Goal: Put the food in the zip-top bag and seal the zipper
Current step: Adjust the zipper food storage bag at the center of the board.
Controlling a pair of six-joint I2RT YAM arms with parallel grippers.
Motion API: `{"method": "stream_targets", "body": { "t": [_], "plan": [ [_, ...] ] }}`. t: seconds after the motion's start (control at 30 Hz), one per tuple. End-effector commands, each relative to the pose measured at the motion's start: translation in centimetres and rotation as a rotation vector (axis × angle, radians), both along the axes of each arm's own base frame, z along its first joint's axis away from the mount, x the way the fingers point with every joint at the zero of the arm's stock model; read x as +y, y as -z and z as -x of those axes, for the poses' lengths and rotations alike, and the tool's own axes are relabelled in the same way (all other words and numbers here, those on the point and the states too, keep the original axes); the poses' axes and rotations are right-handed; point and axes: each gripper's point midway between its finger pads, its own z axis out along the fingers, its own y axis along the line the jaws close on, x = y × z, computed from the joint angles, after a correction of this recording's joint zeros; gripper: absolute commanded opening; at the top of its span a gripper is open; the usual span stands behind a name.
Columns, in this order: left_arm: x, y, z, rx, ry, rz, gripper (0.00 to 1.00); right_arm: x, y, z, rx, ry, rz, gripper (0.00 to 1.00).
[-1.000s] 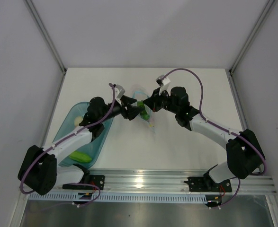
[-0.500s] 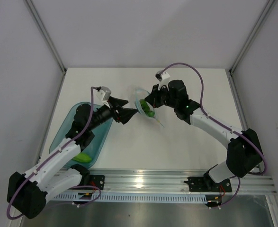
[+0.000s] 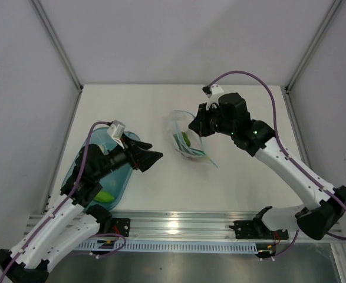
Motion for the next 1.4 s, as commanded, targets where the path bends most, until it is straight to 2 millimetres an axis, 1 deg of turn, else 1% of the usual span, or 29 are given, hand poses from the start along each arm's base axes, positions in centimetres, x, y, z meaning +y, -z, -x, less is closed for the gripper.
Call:
{"method": "stream_targets", "body": {
  "t": [0.0,0.03,0.07,0.13,0.2,0.23,0.27,0.3,0.33,0.37,0.4,0.43,0.47,0.5,0.6,0.67,0.73,0.87,0.9,0.93,0.97,1.0,1.03,1.1,1.13,1.2,1.27,1.3,1.37],
  "plan": [
    [0.6,0.4,2.2,0.053,0.021,0.026,0.81,-1.9,-2.9,3.8,0.030,0.031,-0.014,0.00],
    [0.8,0.5,2.5,0.058,0.021,0.033,0.81,-2.1,-3.1,4.6,0.029,0.032,-0.019,0.00],
    [1.1,0.0,3.1,0.040,0.022,0.048,0.81,-2.1,-3.0,5.0,0.040,0.036,-0.024,0.00],
    [1.4,-0.1,3.5,0.053,0.014,0.059,0.81,-2.0,-2.4,5.7,0.053,0.046,-0.016,0.00],
    [2.2,0.5,3.3,0.104,-0.043,0.052,0.80,-1.4,-2.1,5.8,0.058,0.047,-0.024,0.00],
    [2.6,0.9,3.1,0.143,-0.075,0.058,0.79,-0.9,-0.5,5.5,0.082,0.048,-0.003,0.00],
    [2.9,1.4,3.0,0.174,-0.099,0.050,0.79,-0.4,0.1,4.9,0.081,0.054,-0.009,0.00],
    [3.5,2.7,2.8,0.225,-0.143,0.022,0.79,-0.2,1.2,4.4,0.099,0.065,0.005,0.00],
    [3.7,2.9,2.8,0.249,-0.163,0.019,0.79,0.0,2.4,3.9,0.117,0.073,0.028,0.00],
    [4.0,3.4,2.7,0.271,-0.180,0.005,0.80,0.3,4.8,3.0,0.154,0.097,0.084,0.00],
    [4.3,4.3,2.8,0.309,-0.200,-0.020,0.80,0.6,5.9,2.8,0.171,0.100,0.106,0.00],
    [4.6,4.5,2.7,0.325,-0.220,-0.025,0.83,0.8,6.8,2.6,0.184,0.098,0.123,0.00],
    [4.7,4.9,2.7,0.340,-0.228,-0.033,0.85,0.6,7.9,2.0,0.189,0.121,0.151,0.00],
    [4.8,5.3,2.8,0.367,-0.235,-0.047,0.87,0.5,8.2,1.8,0.187,0.129,0.162,0.00],
    [5.4,5.2,2.8,0.396,-0.267,-0.078,0.90,0.0,8.5,1.3,0.181,0.141,0.176,0.00],
    [6.2,5.7,2.7,0.431,-0.315,-0.117,0.92,-0.5,8.4,0.9,0.183,0.148,0.175,0.00],
    [6.5,5.5,2.6,0.440,-0.336,-0.125,0.93,-0.5,8.2,1.0,0.180,0.141,0.169,0.00],
    [7.7,5.9,2.6,0.465,-0.406,-0.121,0.96,-1.0,8.0,0.9,0.173,0.137,0.184,0.00],
    [7.9,6.0,2.5,0.474,-0.427,-0.113,0.99,-1.0,7.9,1.0,0.170,0.133,0.188,0.00],
    [8.3,5.9,2.4,0.472,-0.450,-0.111,0.99,-1.0,7.2,1.1,0.160,0.126,0.179,0.00],
    [8.9,6.3,2.4,0.482,-0.482,-0.122,1.00,-1.1,6.9,1.1,0.154,0.124,0.178,0.00],
    [9.6,6.3,2.0,0.481,-0.530,-0.124,1.00,-1.2,6.5,1.2,0.141,0.117,0.178,0.00],
    [10.1,6.4,1.8,0.487,-0.556,-0.133,1.00,-1.0,5.8,1.5,0.131,0.103,0.161,0.00],
    [11.4,7.1,1.4,0.519,-0.631,-0.172,1.00,-0.8,5.2,2.1,0.116,0.071,0.145,0.00],
    [11.6,7.2,1.3,0.526,-0.647,-0.180,1.00,-0.5,4.9,2.3,0.104,0.059,0.133,0.00],
    [12.4,7.8,0.6,0.558,-0.693,-0.204,1.00,-0.6,4.8,2.9,0.094,0.050,0.127,0.00],
    [13.2,7.9,0.2,0.586,-0.736,-0.214,1.00,-0.6,4.8,3.4,0.087,0.039,0.127,0.00],
    [14.4,8.8,0.0,0.638,-0.805,-0.238,0.99,-0.6,4.9,3.5,0.086,0.036,0.128,0.00],
    [16.1,9.5,-0.2,0.683,-0.888,-0.265,0.99,-0.7,5.0,3.5,0.074,0.026,0.140,0.00]
  ]
}}
